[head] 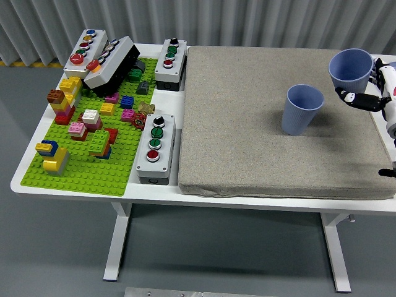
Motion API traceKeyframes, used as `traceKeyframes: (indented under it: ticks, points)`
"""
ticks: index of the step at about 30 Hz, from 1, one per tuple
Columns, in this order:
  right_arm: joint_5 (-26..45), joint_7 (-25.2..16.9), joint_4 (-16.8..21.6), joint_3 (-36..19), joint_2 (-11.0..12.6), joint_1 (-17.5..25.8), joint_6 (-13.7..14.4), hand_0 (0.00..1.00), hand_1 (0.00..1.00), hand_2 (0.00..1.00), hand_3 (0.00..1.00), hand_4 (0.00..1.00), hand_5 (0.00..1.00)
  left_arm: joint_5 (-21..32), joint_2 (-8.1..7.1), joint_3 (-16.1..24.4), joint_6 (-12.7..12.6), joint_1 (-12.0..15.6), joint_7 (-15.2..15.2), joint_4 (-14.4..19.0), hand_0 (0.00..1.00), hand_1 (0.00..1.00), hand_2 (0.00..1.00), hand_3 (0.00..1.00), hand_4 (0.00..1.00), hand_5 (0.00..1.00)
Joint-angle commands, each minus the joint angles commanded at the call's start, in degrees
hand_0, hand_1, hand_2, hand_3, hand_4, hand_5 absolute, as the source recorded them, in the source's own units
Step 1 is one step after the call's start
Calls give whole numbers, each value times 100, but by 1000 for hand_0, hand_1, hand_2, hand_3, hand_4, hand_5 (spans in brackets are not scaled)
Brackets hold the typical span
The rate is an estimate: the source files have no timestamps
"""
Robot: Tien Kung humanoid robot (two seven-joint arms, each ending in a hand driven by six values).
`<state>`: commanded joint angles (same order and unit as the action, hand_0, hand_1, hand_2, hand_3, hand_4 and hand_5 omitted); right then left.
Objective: Pick cup pour cup place
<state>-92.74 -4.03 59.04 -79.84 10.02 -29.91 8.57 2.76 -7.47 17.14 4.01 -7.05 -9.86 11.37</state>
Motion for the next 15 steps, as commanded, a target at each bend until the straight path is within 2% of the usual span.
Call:
traceKeyframes:
  ticks: [8,15]
  points:
    - [-837,114,334,11,-55,58,157,728,580,483,565,703,45,-5,-3,7,-2,12,-4,2,863,836,909,797,637,885]
    - [-1130,181,495,98,-154,131,248,726,584,485,567,709,52,-29,-7,26,-7,15,-16,3,863,836,909,797,638,885]
